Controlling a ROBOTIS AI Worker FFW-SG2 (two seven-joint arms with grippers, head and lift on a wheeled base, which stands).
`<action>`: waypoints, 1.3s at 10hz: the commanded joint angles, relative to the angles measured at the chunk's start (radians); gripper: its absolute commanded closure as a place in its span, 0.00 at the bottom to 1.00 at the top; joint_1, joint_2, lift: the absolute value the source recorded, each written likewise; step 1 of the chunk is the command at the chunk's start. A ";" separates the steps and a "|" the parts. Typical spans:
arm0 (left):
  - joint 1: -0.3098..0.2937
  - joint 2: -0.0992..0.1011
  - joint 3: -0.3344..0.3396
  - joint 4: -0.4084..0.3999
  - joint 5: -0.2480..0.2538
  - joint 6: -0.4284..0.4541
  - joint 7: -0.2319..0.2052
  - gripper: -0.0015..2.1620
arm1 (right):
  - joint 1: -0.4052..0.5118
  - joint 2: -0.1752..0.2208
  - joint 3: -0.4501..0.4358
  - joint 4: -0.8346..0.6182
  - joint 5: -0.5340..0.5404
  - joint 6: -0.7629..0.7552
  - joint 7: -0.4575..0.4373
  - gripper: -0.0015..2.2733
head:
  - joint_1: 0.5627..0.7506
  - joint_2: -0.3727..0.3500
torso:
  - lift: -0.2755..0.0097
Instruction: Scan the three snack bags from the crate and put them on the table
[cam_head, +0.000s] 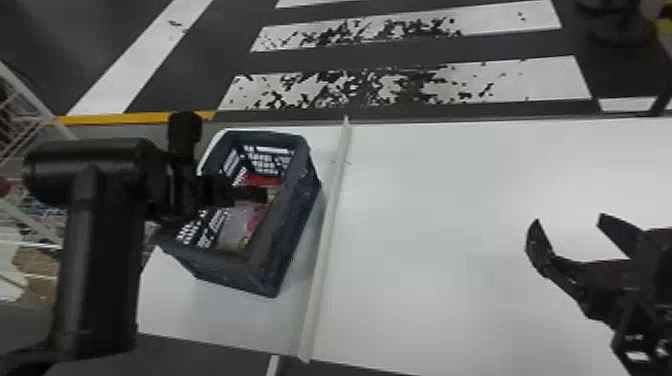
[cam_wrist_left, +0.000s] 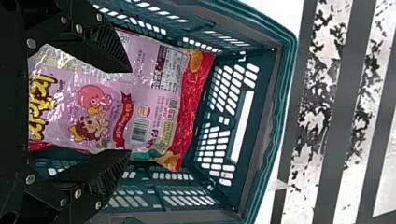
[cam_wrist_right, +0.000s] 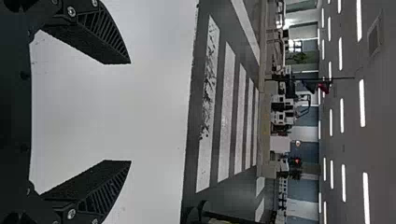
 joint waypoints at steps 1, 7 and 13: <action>-0.032 0.020 -0.042 0.040 -0.040 0.008 -0.020 0.13 | -0.001 -0.003 0.000 0.005 0.000 -0.003 0.000 0.06 | 0.70 0.85 | 0.64; -0.087 0.037 -0.117 0.146 -0.071 0.008 -0.101 0.09 | -0.004 -0.008 0.000 0.008 -0.002 -0.024 -0.002 0.06 | 0.70 0.84 | 0.64; -0.049 0.037 -0.144 0.166 -0.100 0.002 -0.126 0.09 | 0.003 -0.017 -0.003 0.013 -0.009 -0.076 -0.008 0.06 | 0.70 0.83 | 0.64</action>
